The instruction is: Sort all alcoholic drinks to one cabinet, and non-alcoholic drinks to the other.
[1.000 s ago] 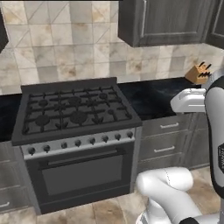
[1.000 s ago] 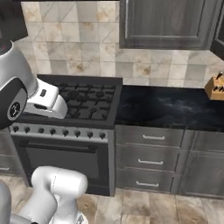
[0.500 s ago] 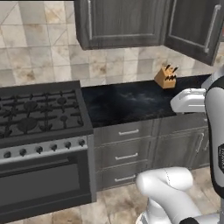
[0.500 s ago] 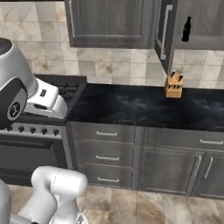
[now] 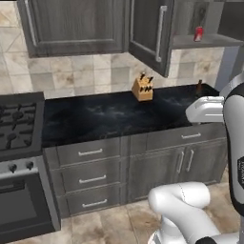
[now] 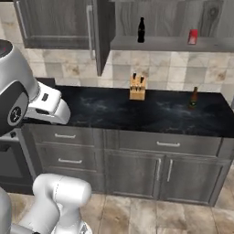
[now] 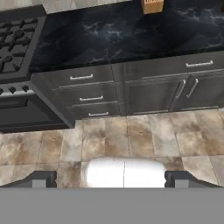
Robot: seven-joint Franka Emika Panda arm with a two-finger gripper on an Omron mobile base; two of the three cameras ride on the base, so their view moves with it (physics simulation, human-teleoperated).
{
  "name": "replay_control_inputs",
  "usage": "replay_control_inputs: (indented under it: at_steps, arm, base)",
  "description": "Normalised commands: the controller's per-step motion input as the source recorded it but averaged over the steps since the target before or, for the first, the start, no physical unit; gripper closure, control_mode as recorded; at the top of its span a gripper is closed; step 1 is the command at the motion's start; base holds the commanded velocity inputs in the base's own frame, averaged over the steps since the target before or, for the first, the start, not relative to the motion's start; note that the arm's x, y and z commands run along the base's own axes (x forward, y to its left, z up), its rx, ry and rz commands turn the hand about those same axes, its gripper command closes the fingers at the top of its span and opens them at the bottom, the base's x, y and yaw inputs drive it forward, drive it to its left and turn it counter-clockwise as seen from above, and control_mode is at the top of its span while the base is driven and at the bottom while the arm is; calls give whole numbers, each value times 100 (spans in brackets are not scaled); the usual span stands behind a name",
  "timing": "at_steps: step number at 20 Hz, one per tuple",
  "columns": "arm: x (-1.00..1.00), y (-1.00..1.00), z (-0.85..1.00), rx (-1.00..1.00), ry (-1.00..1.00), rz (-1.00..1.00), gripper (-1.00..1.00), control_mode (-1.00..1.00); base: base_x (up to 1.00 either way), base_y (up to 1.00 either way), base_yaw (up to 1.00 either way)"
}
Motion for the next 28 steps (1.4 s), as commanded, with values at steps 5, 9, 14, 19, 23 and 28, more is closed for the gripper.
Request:
replay_control_inputs:
  at_steps: [5,9,14,19,23,28]
  arm:
    - [0,0,0,0,0,0,-100,100]
    - [0,0,0,0,0,0,-100,100]
    - [0,0,0,0,0,0,-100,100]
    - [0,0,0,0,0,0,-100,100]
    - [0,0,0,0,0,0,-100,100]
    - [0,0,0,0,0,0,-100,100]
  base:
    - [22,-100,0]
    - [34,-100,0]
    - [62,-77,-1]
    - [77,-48,-9]
    - [73,-4,-16]
    - [82,1,-20]
